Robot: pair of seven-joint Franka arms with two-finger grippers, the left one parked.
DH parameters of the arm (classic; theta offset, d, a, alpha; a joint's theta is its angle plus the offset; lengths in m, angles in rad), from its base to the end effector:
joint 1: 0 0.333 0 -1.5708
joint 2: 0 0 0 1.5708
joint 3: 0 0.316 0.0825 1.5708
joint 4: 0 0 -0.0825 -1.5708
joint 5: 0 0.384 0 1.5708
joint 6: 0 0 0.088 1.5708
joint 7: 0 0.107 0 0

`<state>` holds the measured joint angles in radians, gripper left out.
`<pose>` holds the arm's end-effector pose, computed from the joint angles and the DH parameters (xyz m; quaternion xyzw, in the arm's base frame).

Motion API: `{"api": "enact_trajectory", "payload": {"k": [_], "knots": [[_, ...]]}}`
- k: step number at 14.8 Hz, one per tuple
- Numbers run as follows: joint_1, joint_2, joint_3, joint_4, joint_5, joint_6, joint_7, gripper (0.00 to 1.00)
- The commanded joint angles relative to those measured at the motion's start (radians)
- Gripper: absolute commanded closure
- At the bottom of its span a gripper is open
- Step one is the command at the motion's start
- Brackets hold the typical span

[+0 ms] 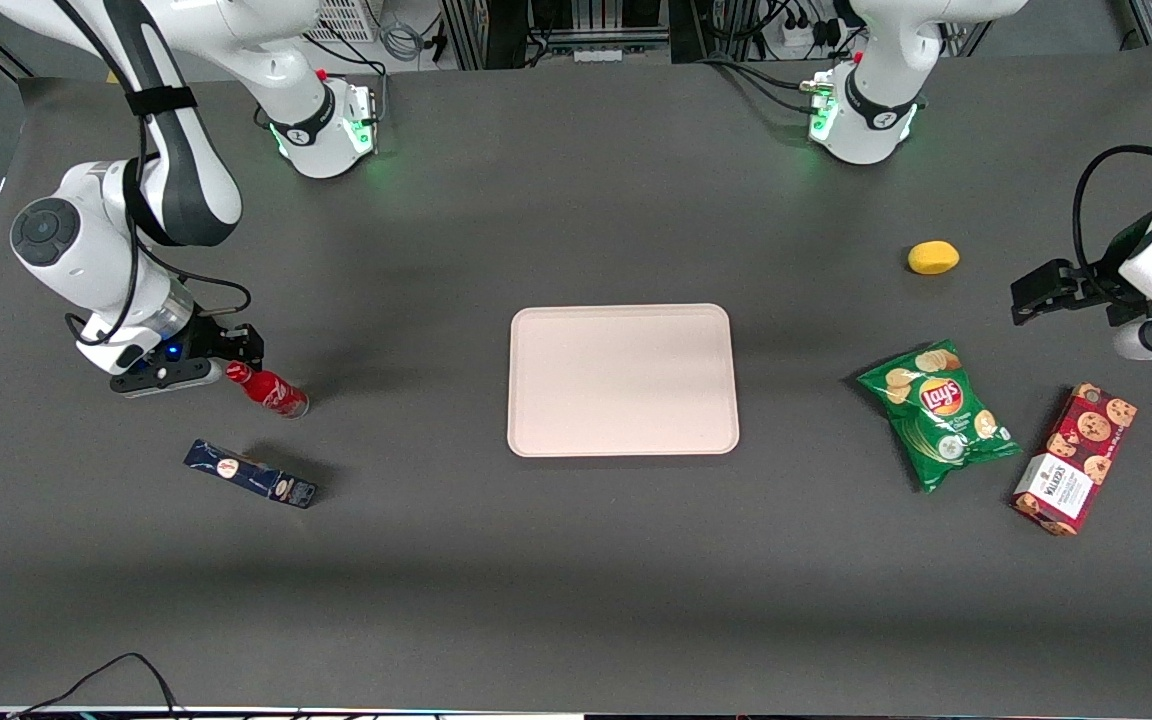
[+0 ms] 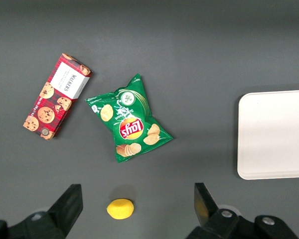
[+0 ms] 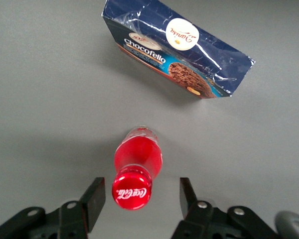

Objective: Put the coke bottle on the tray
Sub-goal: 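Close the right gripper around the red bottle's cap, then lift the bottle and carry it with the right gripper onto the tray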

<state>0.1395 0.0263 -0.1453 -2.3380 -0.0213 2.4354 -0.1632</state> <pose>0.5143 -0.0030 0.3305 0.9956 0.0865 0.0348 0.0121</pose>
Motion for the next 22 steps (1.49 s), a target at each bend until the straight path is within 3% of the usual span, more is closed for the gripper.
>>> {"api": "enact_trajectory", "payload": {"k": [1,7,11,15,17,22], "knots": [[-0.005,0.023,0.000,0.025,0.012,0.010,-0.039,0.51],[0.000,0.034,0.000,0.045,0.018,0.001,-0.038,1.00],[0.003,0.011,0.001,0.069,0.018,-0.056,-0.035,1.00],[0.012,0.011,0.009,0.287,0.070,-0.358,-0.030,1.00],[0.018,0.014,0.019,0.365,0.073,-0.438,-0.021,1.00],[0.020,0.017,0.162,0.514,0.086,-0.571,0.160,1.00]]}}
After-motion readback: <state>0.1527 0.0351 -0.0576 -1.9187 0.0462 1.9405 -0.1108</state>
